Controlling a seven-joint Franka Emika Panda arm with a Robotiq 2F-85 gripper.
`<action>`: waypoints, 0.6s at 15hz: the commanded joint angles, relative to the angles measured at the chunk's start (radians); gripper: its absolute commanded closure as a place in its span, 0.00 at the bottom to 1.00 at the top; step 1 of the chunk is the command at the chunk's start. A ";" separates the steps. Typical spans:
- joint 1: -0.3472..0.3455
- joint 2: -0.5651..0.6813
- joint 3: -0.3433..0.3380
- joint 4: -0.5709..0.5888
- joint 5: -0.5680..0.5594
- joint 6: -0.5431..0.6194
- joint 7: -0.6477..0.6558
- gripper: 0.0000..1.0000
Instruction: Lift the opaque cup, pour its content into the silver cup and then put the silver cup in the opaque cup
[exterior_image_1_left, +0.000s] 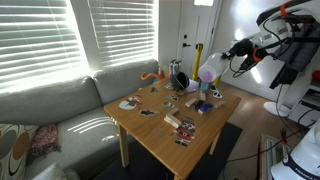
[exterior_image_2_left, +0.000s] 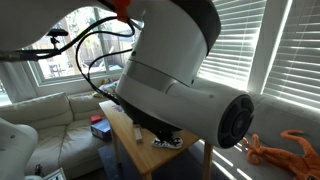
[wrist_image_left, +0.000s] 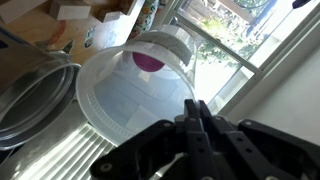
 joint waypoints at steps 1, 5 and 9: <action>-0.011 0.055 0.005 0.045 0.059 -0.061 -0.043 0.99; -0.012 0.098 0.016 0.079 0.073 -0.081 -0.075 0.99; -0.011 0.137 0.031 0.106 0.084 -0.093 -0.098 0.99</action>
